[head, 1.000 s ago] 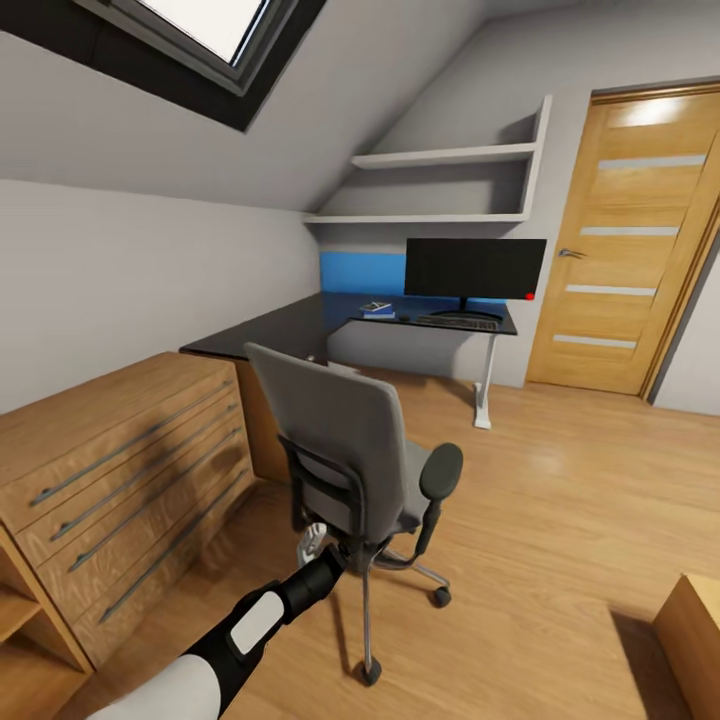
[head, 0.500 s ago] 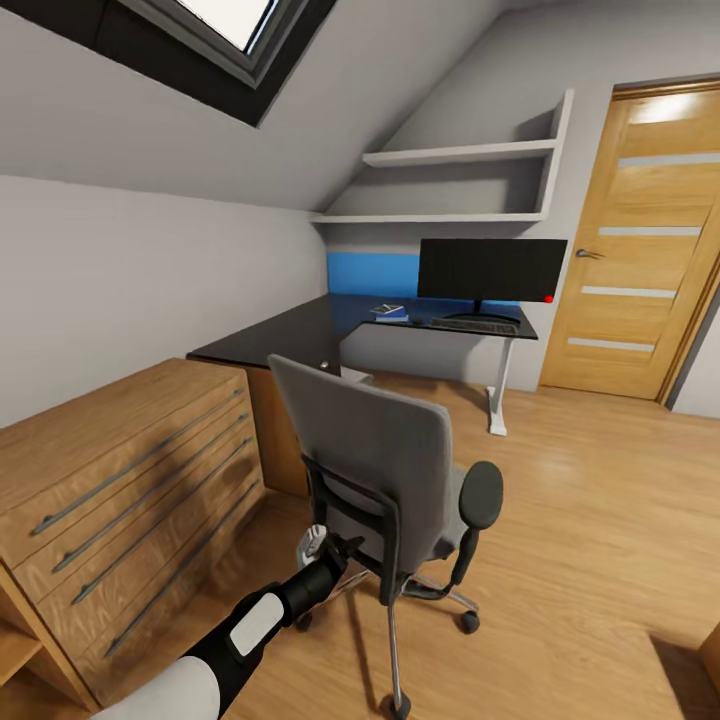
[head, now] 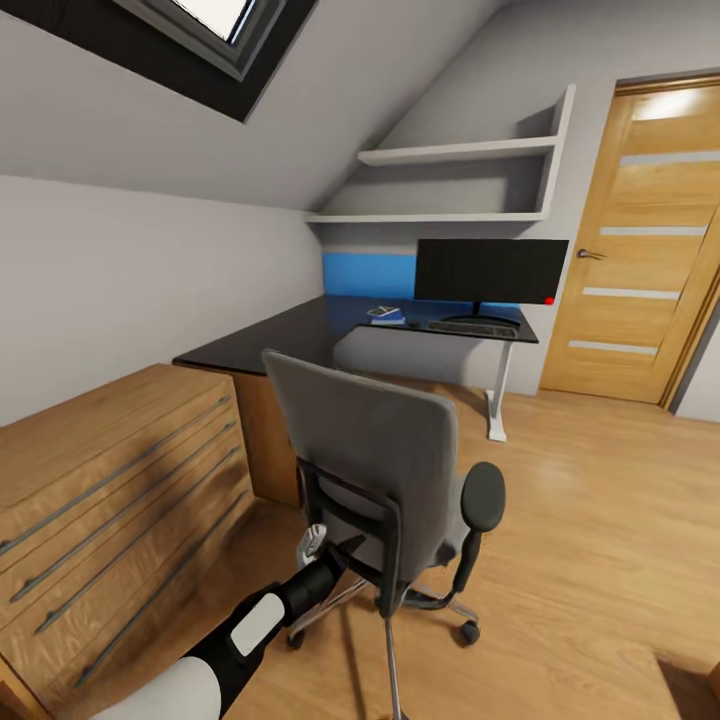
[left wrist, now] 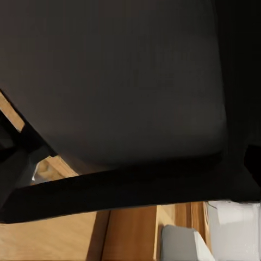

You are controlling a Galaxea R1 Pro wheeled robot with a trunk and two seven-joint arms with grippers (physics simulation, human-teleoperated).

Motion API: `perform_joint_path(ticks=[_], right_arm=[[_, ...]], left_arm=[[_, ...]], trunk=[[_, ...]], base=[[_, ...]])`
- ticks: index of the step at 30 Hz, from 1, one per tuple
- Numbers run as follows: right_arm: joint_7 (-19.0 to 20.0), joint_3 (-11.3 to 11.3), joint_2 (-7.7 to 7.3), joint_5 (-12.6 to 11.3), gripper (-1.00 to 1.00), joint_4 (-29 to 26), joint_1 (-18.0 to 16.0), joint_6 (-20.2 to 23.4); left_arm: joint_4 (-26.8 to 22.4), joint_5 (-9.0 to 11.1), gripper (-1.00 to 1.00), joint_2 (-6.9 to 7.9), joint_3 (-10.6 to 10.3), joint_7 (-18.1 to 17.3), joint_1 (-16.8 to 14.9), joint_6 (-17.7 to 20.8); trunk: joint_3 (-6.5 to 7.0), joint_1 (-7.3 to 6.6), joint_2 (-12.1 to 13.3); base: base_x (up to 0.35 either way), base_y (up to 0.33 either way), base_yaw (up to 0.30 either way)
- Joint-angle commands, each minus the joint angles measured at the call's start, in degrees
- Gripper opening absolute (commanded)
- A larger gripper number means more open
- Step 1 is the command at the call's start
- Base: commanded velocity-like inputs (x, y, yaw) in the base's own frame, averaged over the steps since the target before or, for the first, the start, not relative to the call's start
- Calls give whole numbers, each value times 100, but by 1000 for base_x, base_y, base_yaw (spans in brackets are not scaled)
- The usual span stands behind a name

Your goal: In the bedroom, organize the workspace by keeping the computer under the desk, ensuring the monitor is on the desk, placing the keyboard on the desk next to the monitor, placing the mouse on the desk next to the keyboard, moving the folder from the swivel chair onto the desk next to the mouse, stacking the notebook on top of the folder with the pen on top of the notebook, and positioning the swivel chair next to the desk.

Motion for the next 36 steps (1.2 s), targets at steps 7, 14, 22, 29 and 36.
perform_joint_path(ticks=[7,14,22,29,36], right_arm=[[-44,19,-3,-35,100,-16,-1,28],[-44,19,-2,-35,100,-15,-1,26],[-44,19,-2,-34,100,-15,-1,35],[-44,13,-2,-34,100,-15,-1,48],[-44,7,-2,-34,100,-13,-4,47]], left_arm=[[7,85,100,3,-10,-25,16,13],[22,100,100,-16,4,-12,56,8],[32,90,100,-28,10,-4,73,9],[40,94,100,-31,15,0,75,8],[56,96,100,-20,22,6,76,7]], trunk=[[-5,3,-2],[-5,3,-2],[-5,3,-2],[-5,3,-2],[-5,3,-2]], base=[[290,-190,0],[201,-137,0],[-47,-67,0],[-103,-81,0],[-8,-6,0]])
